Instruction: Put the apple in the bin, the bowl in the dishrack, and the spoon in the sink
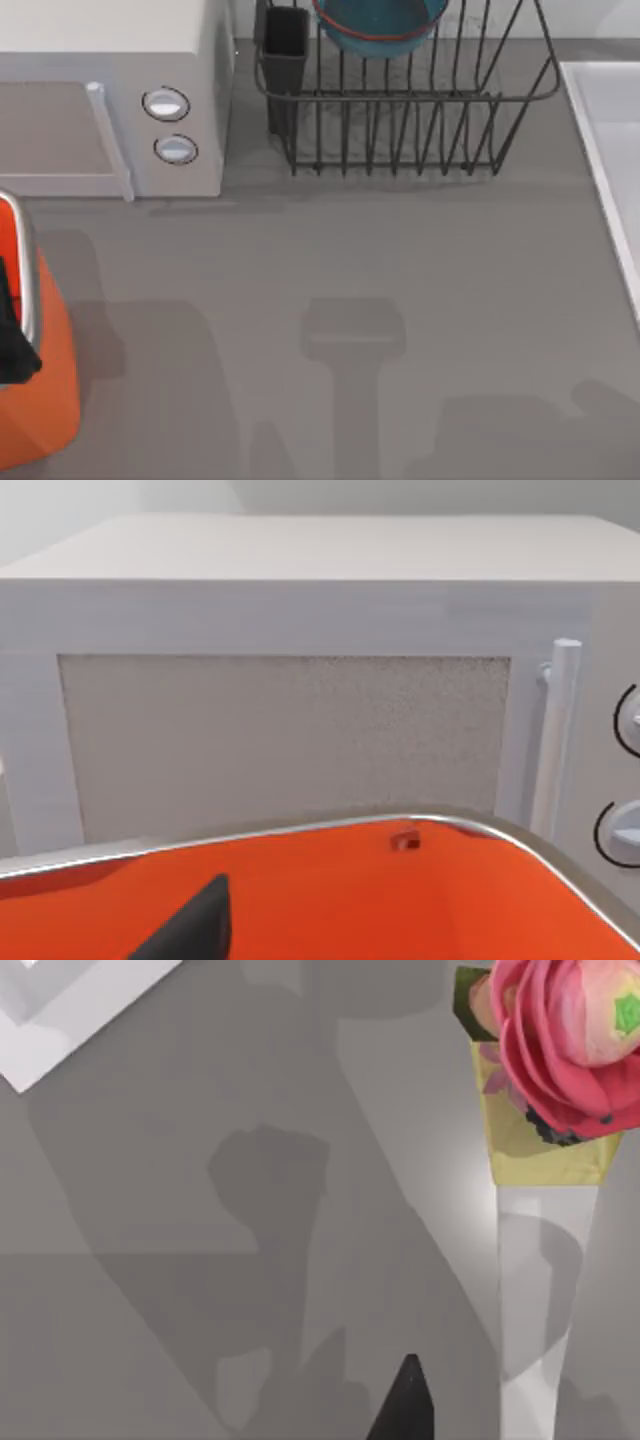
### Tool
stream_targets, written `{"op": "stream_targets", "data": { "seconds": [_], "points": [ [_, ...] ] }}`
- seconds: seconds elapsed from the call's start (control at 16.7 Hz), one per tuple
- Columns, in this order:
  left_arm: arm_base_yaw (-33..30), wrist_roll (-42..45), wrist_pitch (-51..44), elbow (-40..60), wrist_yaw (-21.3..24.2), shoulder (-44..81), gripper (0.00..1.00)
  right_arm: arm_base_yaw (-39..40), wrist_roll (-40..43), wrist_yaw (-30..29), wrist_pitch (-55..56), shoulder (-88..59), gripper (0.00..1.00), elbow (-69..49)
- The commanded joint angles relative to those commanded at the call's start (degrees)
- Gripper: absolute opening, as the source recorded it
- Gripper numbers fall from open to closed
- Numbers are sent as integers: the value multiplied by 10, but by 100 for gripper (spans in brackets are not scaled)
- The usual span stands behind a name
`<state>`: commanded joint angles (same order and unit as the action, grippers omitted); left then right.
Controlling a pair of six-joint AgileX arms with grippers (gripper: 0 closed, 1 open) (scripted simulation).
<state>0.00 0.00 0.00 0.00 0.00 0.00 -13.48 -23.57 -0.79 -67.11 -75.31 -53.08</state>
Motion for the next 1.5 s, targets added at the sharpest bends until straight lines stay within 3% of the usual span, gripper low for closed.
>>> {"op": "stream_targets", "data": {
  "seconds": [0.3, 1.08, 1.32, 1.5],
  "points": [
    [0, 0, 0, 0, 0, 0, 100, 4, -13, 0, -64, -157, 0, -181],
    [0, 0, 0, 0, 0, 0, 100, 32, -44, -1, -274, -704, 0, -968],
    [0, 0, 0, 0, 0, 0, 100, 40, -47, -1, -298, -794, 0, -1095],
    [0, 0, 0, 0, 0, 0, 100, 42, -47, -2, -302, -816, 0, -1128]
  ]
}}
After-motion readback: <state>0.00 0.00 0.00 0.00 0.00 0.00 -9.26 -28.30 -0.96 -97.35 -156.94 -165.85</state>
